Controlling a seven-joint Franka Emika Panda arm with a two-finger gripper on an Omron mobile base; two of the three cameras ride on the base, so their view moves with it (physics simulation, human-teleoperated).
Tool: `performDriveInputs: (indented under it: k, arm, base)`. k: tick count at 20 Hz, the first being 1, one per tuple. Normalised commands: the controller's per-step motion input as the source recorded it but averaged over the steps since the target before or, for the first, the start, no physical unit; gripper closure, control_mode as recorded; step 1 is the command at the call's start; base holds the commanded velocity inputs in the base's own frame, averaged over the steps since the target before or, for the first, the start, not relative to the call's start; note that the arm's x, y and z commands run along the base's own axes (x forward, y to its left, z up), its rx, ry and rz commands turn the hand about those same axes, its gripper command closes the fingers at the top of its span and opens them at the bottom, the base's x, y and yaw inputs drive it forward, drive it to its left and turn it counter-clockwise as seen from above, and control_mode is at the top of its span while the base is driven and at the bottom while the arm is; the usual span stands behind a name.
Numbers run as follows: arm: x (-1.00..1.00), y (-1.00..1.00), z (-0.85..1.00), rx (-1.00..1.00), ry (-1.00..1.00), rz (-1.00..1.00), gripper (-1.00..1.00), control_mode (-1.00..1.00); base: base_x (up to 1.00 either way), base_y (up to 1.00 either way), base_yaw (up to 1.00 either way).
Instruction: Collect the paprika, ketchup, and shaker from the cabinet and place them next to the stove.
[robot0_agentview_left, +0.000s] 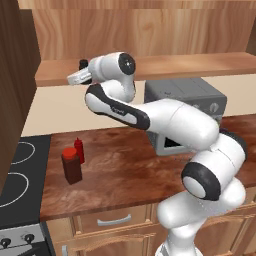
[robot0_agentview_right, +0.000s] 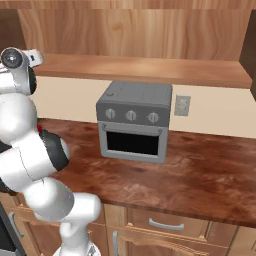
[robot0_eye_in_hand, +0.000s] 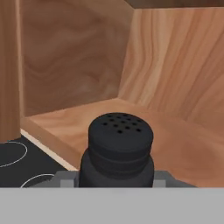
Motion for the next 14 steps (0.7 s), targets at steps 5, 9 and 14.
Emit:
performDriveInputs:
  k: [5,9,14]
  arm:
    - [-0.99,-0.65,0.0,0.0,0.0,0.0,1.0,-1.0]
    - [-0.98,-0.7,0.0,0.0,0.0,0.0,1.0,-1.0]
    - [-0.93,-0.57,-0.05,0.0,0.0,0.03,1.0,-1.0]
  base:
    - [0.0,0.0,0.0]
    - [0.0,0.0,0.0]
    - [0.0,0.0,0.0]
